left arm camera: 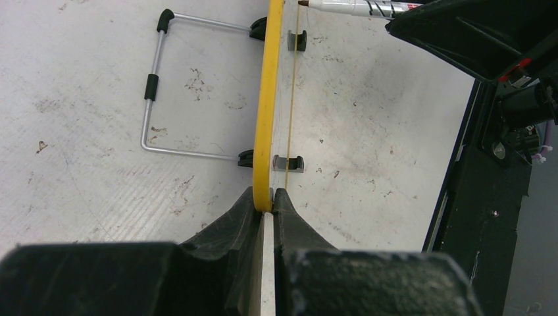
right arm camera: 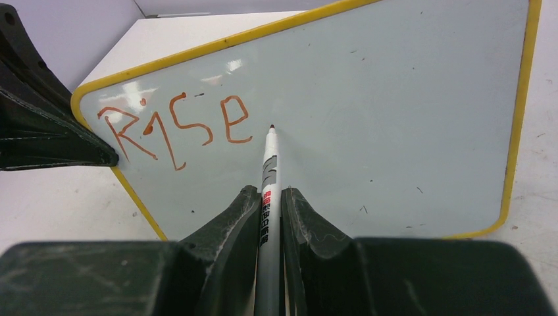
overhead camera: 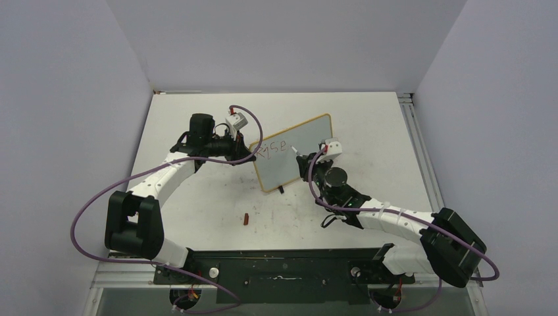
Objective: Write a sentence on the whiteboard
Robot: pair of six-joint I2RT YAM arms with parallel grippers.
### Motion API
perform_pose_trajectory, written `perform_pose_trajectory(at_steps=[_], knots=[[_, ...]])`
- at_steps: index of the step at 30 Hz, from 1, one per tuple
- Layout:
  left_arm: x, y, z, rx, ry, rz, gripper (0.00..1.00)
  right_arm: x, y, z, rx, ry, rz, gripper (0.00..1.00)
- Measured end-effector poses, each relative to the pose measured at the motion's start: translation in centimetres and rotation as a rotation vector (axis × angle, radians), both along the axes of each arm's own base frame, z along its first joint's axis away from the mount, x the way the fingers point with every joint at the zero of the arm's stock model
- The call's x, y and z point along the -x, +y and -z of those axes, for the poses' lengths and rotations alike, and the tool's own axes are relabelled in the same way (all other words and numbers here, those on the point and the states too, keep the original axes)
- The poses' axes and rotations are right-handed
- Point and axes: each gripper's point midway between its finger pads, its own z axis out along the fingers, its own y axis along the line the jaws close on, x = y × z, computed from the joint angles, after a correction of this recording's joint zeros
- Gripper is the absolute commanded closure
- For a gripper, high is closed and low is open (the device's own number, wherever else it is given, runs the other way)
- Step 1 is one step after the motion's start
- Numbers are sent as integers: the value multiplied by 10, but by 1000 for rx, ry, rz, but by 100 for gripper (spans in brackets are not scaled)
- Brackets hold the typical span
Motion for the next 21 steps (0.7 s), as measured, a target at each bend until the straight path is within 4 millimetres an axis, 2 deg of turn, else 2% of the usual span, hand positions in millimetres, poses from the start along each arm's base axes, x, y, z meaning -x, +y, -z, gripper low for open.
perform_pose_trajectory(at_steps=[9,21], knots=[[0,0,0,0,0,0,100,-1,1,13,21,27,1,95],[0,0,0,0,0,0,100,1,-1,10,16,30,1,95]])
